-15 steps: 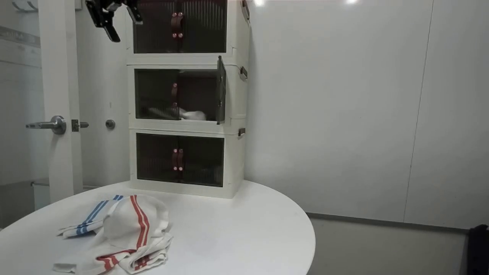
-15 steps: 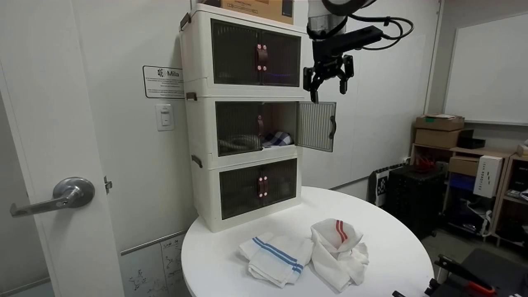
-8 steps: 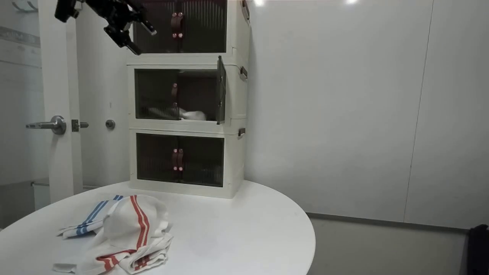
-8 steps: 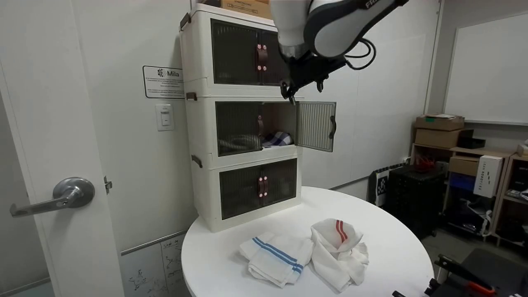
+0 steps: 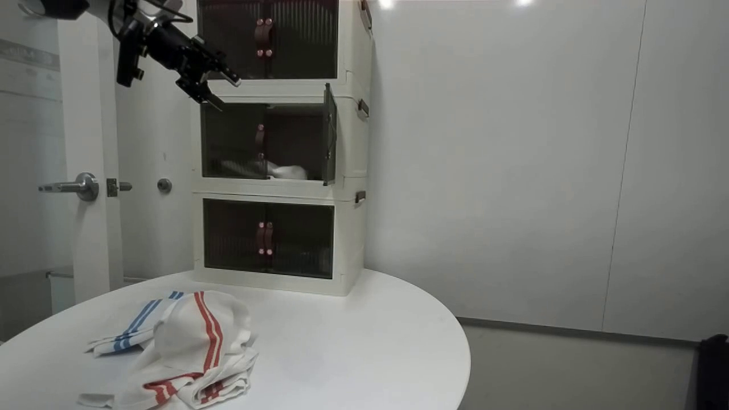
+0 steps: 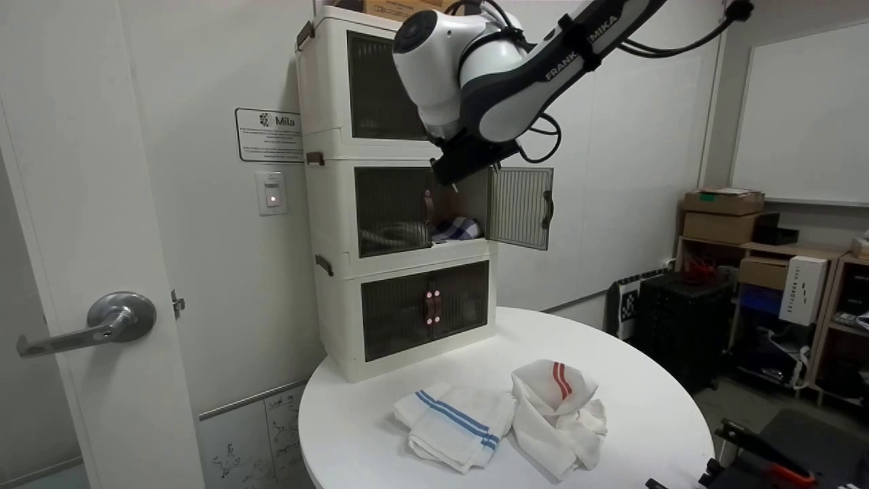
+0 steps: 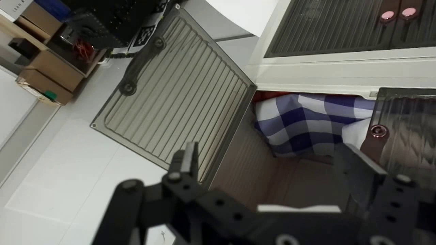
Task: Open the left door on the middle cabinet
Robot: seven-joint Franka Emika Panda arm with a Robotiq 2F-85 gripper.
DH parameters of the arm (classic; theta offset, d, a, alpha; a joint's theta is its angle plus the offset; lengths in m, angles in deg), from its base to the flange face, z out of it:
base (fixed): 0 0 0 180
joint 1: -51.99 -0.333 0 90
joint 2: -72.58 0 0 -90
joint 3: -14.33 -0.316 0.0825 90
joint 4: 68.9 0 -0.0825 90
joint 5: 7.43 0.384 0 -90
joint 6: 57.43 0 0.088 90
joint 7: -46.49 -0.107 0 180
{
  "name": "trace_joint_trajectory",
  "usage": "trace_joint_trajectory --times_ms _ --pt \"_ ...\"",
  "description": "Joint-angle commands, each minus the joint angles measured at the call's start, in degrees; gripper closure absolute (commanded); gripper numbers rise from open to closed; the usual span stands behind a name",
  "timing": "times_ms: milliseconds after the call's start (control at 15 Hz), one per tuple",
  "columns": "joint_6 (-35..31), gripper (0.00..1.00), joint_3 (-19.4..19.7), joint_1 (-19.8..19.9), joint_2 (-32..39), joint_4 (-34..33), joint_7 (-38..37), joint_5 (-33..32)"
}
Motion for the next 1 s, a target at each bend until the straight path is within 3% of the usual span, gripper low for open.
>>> trace_joint_trajectory --times_ms 0,467,933 --pt "1.74 0.00 2.72 -3.52 6.33 -6.48 -1.54 -1.98" --pt "0.94 0.00 5.37 -7.11 13.53 -12.98 -1.56 -4.91" --pt "0.91 0.00 7.64 -8.16 19.74 -19.51 -2.03 -8.79"
